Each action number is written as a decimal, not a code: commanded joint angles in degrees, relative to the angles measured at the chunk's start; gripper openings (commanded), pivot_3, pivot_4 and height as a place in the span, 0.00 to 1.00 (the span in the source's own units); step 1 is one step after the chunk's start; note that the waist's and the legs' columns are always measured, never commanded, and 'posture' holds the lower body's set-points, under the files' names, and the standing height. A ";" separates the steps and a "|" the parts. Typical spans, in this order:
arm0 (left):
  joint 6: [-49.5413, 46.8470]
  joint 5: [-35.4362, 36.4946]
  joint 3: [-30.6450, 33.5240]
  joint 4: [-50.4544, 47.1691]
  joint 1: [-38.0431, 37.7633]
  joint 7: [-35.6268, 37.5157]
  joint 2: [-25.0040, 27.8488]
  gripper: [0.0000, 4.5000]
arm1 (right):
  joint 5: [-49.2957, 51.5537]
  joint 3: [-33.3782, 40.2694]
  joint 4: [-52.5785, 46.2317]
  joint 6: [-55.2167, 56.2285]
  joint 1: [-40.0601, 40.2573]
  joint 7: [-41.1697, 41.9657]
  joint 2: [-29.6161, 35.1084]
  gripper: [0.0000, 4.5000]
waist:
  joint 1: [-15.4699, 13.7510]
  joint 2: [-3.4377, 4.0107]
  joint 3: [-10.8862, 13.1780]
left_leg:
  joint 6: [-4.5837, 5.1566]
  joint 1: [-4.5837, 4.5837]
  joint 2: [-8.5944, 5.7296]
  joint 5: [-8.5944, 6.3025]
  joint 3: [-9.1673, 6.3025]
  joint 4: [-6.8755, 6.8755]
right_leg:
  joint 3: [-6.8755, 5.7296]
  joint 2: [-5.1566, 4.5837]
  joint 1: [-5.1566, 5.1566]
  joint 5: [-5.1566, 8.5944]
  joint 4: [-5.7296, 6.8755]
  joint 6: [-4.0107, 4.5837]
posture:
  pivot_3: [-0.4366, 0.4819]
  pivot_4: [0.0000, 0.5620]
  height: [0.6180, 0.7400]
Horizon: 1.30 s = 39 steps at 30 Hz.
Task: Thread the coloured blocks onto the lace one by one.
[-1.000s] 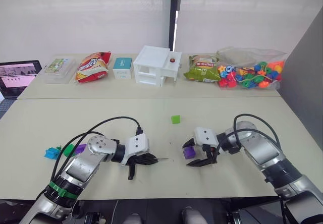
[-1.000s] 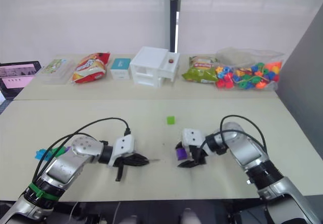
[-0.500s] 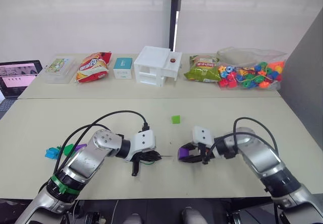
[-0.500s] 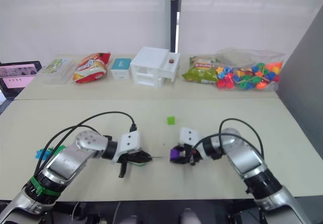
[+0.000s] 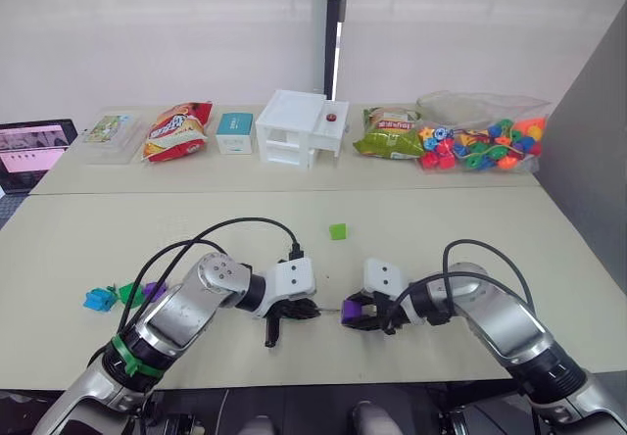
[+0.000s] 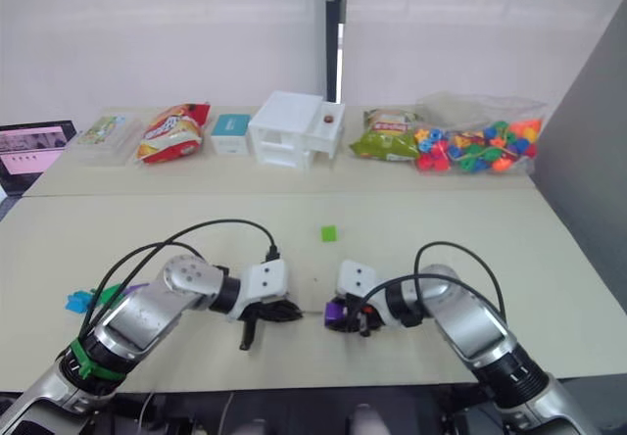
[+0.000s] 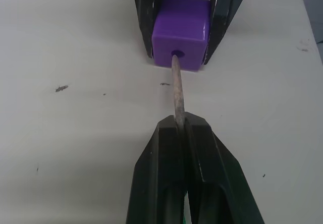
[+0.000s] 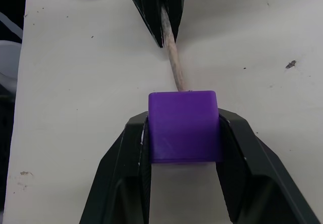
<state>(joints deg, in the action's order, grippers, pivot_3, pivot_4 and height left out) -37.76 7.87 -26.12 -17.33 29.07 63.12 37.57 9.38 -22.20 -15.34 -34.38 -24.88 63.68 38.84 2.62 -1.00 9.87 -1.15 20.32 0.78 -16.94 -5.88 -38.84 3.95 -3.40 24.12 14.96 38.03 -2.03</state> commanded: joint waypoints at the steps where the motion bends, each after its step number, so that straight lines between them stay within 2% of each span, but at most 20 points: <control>1: -0.05 0.14 -0.05 -1.84 1.18 -0.09 -0.35 0.00 | -0.65 -1.32 -1.24 0.42 -1.11 0.01 -0.40 0.26 | 0.00 0.00 0.00 | 0.00 0.00 0.00 0.00 0.00 0.00 | 0.00 0.00 0.00 0.00 0.00 0.00 | 0.48 0.27 1.00; 11: 0.03 0.24 -0.94 -0.85 2.31 0.12 -1.71 0.00 | -1.06 -2.71 -2.04 -1.17 -2.85 -0.68 -2.06 0.26 | -0.07 0.00 0.00 | 0.00 0.01 0.00 0.00 -0.01 -0.01 | 0.00 0.00 0.00 0.00 -0.01 0.00 | 0.48 0.27 1.00; 20: 2.33 1.01 -2.02 3.32 3.11 0.11 -7.86 0.00 | -0.94 -2.52 -2.90 -2.83 -3.20 -1.65 -3.25 0.26 | -0.14 0.00 0.00 | 0.00 0.03 -0.01 0.00 0.00 -0.05 | 0.00 -0.01 0.00 0.00 0.00 0.00 | 0.48 0.27 1.00; 32: 5.89 0.26 -1.01 5.96 2.19 0.57 -8.26 0.00 | -1.19 -2.56 -3.36 -3.20 -3.12 -2.11 -3.55 0.26 | -0.21 0.00 0.00 | 0.00 0.02 -0.02 0.00 -0.01 -0.05 | 0.00 -0.02 -0.01 0.00 0.00 0.00 | 0.48 0.27 1.00; 33: 6.26 0.56 -0.41 6.12 2.02 0.79 -7.92 0.12 | -1.21 -2.64 -3.39 -3.14 -3.05 -2.11 -3.52 0.26 | -0.21 0.00 0.00 | 0.00 0.02 -0.02 0.00 -0.01 -0.05 | 0.00 -0.02 -0.01 0.00 0.00 0.00 | 0.48 0.27 1.00; 34: 6.29 1.48 0.37 5.71 1.70 1.95 -6.98 0.15 | -1.23 -2.70 -3.45 -3.14 -2.95 -2.15 -3.49 0.26 | -0.18 0.00 0.00 | 0.00 0.02 -0.02 0.00 -0.01 -0.05 | 0.00 -0.02 -0.01 0.00 0.00 0.00 | 0.48 0.27 1.00; 39: 10.11 1.68 3.10 5.55 0.71 4.42 -2.70 0.51 | -1.23 -2.82 -3.68 -3.01 -2.49 -2.26 -3.13 0.26 | -0.13 0.00 0.00 | 0.00 0.02 -0.01 0.00 -0.01 -0.04 | 0.00 -0.01 0.02 0.00 0.01 0.00 | 0.48 0.27 1.00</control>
<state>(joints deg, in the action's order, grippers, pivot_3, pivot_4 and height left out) -29.76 8.79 -25.07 -10.44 30.06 66.79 34.05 7.65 -25.07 -16.72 -37.90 -27.31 61.55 35.86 2.49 -1.00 9.87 -1.15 20.34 0.77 -16.94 -5.89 -38.87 3.95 -3.42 24.14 14.95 38.04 -2.03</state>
